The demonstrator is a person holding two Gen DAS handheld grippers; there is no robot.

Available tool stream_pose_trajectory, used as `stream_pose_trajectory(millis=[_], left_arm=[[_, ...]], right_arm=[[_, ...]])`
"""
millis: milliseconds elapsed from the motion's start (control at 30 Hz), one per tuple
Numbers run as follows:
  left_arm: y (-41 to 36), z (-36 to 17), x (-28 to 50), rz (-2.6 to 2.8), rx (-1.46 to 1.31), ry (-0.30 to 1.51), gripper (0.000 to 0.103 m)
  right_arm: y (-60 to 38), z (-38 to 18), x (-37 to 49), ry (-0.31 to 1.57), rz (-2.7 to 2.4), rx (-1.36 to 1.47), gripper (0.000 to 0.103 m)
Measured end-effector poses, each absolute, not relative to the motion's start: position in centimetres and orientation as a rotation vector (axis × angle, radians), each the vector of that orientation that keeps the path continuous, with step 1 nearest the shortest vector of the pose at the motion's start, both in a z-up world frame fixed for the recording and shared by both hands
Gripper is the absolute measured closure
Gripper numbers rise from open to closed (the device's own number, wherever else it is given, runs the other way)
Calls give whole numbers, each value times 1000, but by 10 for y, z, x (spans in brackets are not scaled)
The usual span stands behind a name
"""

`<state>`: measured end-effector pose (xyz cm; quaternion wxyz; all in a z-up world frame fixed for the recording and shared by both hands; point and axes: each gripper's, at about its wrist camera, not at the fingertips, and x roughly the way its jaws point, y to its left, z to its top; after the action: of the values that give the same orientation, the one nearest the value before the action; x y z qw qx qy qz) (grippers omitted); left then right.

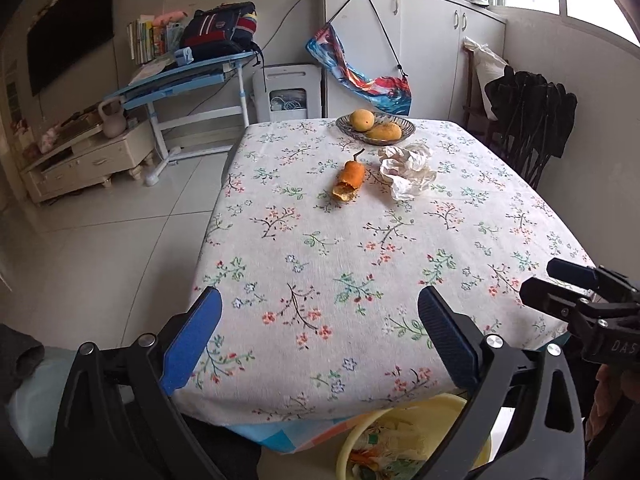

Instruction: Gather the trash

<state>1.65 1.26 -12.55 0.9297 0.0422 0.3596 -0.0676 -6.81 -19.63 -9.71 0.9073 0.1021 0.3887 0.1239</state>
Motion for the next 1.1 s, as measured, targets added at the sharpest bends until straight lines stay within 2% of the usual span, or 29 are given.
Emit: stream_pose_trajectory(millis=[333,633,1100], left_arm=[[41,-130,71,-82,-15,777,8],[31,-130,116,-109,32,788,8],[8,-141,179,-168,75,832,8]], right_arm=[[-185,-78,-1,791,288,103,17],[-179,-79,51,799,321,35,16],[-175,-110,132,870,298,38,16]])
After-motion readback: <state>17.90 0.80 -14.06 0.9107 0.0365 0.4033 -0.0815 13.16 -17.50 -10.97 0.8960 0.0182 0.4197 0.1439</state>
